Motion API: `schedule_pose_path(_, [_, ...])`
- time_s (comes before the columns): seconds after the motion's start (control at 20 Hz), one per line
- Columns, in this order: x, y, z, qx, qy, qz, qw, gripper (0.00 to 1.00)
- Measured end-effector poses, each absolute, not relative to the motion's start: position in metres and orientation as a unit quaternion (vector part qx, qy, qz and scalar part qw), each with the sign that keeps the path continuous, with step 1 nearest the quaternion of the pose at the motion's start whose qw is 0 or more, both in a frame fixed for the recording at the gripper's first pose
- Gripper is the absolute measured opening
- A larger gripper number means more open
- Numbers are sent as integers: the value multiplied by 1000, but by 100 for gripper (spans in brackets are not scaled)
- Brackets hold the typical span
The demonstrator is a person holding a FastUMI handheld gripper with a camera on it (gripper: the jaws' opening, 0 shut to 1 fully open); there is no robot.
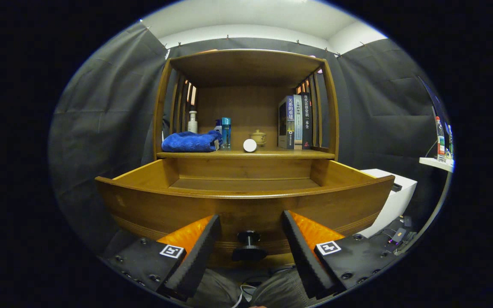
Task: Pull open the drawer, take out the items inside it, and place them on the countertop above the cabinet.
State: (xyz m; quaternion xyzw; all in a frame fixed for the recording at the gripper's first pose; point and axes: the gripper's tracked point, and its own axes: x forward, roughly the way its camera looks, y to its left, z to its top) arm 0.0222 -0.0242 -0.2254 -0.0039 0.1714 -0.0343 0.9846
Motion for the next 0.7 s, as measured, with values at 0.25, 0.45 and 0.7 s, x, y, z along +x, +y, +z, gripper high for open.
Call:
schedule_pose_path(0.25, [42,-24,-216,6,177,-36,984,97])
schedule_pose_path(0.45, [71,-25,-218,6,188,-37,981,97])
schedule_pose_path(0.7, [119,-22,-218,31,178,-45,982,98])
